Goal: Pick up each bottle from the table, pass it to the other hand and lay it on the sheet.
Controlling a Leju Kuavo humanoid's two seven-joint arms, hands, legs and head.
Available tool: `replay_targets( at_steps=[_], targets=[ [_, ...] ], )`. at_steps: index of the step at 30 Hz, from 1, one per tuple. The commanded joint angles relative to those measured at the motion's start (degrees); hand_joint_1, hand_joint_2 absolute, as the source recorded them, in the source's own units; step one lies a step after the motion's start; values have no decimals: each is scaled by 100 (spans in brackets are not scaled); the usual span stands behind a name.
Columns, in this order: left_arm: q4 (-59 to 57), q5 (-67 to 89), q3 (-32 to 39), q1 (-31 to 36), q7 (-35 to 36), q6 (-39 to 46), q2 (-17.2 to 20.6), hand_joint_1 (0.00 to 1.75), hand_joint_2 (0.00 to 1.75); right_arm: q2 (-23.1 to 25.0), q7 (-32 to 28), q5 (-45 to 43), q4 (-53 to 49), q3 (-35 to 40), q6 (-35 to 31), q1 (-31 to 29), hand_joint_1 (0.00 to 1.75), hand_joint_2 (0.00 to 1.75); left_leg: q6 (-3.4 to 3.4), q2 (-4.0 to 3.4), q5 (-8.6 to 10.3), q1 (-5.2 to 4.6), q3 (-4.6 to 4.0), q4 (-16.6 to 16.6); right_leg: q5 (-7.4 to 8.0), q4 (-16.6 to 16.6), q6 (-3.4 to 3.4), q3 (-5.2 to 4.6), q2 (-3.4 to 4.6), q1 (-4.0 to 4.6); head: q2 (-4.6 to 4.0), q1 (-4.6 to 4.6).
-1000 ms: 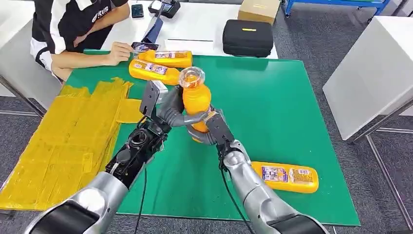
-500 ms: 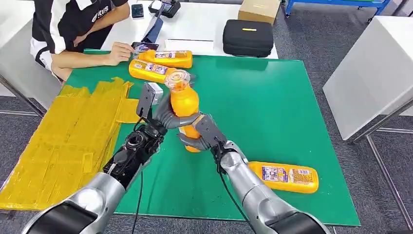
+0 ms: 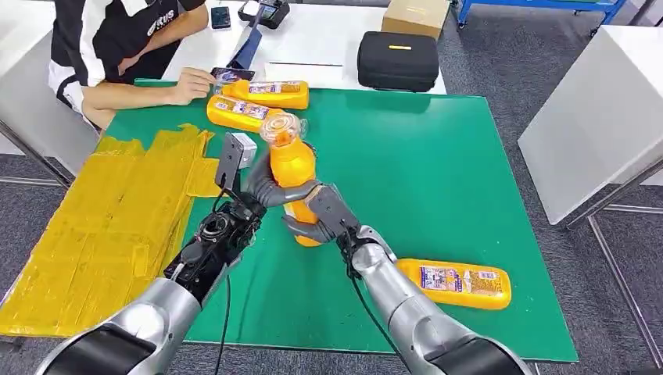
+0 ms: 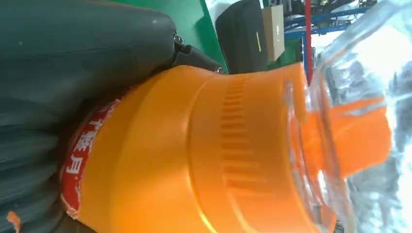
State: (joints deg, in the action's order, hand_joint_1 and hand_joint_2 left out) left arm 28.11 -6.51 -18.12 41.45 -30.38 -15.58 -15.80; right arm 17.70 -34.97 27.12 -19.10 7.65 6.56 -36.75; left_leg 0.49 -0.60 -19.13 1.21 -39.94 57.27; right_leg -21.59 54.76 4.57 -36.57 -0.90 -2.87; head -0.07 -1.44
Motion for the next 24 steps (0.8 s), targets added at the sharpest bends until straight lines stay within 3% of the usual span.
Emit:
replay_targets(
  at_steps=[1, 12, 13, 14, 17, 24],
  targets=[
    [-280, 97, 97, 565, 52, 130, 106, 175, 175, -172, -203, -70, 74, 387, -39, -146, 175, 175, 0, 4, -19, 6, 25, 10, -17, 8, -31, 25, 3, 9, 0, 0],
    [-301, 208, 306, 662, 133, 391, 272, 175, 175, -409, -503, -256, -636, 302, -119, 15, 175, 175, 1, -2, -24, 5, 32, 13, -19, 12, -36, 29, 10, 8, 0, 2],
    [-338, 195, 367, 668, 152, 401, 293, 175, 175, -435, -503, -310, -791, 282, -181, 79, 47, 175, 0, -4, -17, 5, 23, 9, -12, 7, -28, 21, 11, 7, 0, 2],
    [-377, 208, 421, 674, 157, 473, 323, 175, 175, -474, -503, -357, -943, 295, -202, 152, 0, 175, 0, -3, -11, 4, 17, 3, -6, 2, -23, 16, 9, 7, 0, 0],
    [-527, 762, 362, 720, 77, 1537, 467, 175, 175, -594, -503, -364, -1392, 341, -348, 383, 0, 175, -1, -3, -12, 4, 23, 0, -7, -1, -23, 21, 9, 7, 0, 2],
    [-607, 794, 448, 713, 115, 1649, 570, 175, 175, -634, -502, -268, -1544, 426, -442, 456, 0, 175, -2, -9, -25, 5, 33, 9, -17, 8, -34, 22, 24, 8, 0, 0]
  ],
)
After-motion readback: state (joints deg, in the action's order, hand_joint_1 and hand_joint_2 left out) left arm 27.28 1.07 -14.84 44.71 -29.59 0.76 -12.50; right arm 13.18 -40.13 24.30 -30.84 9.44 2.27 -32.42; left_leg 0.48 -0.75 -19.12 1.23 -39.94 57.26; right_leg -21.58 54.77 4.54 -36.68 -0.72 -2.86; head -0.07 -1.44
